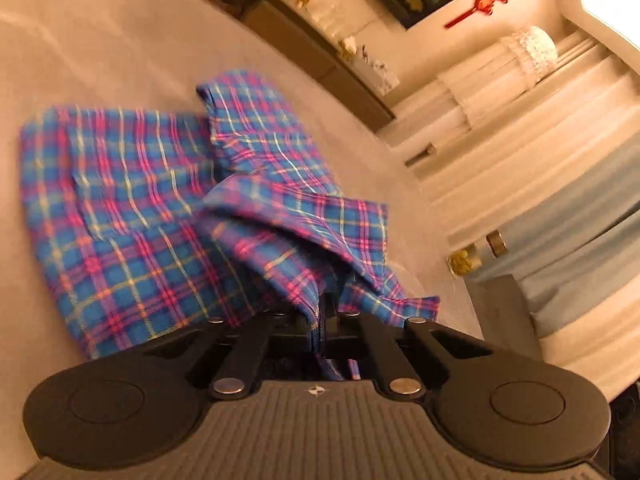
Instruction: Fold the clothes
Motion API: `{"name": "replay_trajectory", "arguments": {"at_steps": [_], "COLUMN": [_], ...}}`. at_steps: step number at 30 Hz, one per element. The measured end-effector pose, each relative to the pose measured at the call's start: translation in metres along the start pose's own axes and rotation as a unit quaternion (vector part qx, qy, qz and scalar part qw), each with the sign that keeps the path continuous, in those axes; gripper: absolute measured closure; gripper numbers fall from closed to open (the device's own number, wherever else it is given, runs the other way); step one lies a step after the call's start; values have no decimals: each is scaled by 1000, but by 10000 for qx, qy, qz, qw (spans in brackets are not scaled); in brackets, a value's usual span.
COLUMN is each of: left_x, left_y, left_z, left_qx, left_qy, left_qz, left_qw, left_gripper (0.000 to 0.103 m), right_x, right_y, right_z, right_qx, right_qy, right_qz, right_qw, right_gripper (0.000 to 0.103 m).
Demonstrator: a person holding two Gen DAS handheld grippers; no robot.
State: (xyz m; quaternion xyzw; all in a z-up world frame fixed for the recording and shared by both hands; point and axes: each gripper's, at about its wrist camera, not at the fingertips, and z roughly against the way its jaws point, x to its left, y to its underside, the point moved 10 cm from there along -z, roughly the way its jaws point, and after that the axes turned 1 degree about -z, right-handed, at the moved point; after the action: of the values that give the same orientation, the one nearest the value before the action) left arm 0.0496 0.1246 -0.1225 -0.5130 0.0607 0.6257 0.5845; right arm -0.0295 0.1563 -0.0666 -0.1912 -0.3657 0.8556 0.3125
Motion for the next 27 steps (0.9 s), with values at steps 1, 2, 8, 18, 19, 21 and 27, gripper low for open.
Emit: {"name": "replay_trajectory", "arguments": {"at_steps": [1,2,8,18,19,21,27], "left_x": [-3,-4,28,64,65,64,49], "left_y": [-1,0,21,29,26,13,-40], "left_z": [8,17,38,42,41,29,-41], "left_qx": [-95,-169,-232,-142,-124,46,734], "left_qy": [9,-19,-645,-1189,-1188,-1172,-945], "left_qz": [-45,-77,115,401,368,199,-712], "left_qw": [9999,9998,9976,9920,9922,9929,9903], "left_gripper": [101,101,102,101,101,101,100], "right_x": [-1,-2,-34,-45,-43,-39,-60], "right_y": [-2,-4,-38,12,12,16,46], "right_z": [8,17,25,-72,-73,-70,-45], "right_qx": [-43,-101,-534,781,841,1028,1404], "right_qy": [-93,-190,-622,183,319,714,1736], "right_qz": [-7,-28,-885,-1099,-916,-456,-454], "right_qw": [9999,9998,9927,9907,9917,9911,9737], "right_gripper": [92,82,80,103,103,103,101]}}
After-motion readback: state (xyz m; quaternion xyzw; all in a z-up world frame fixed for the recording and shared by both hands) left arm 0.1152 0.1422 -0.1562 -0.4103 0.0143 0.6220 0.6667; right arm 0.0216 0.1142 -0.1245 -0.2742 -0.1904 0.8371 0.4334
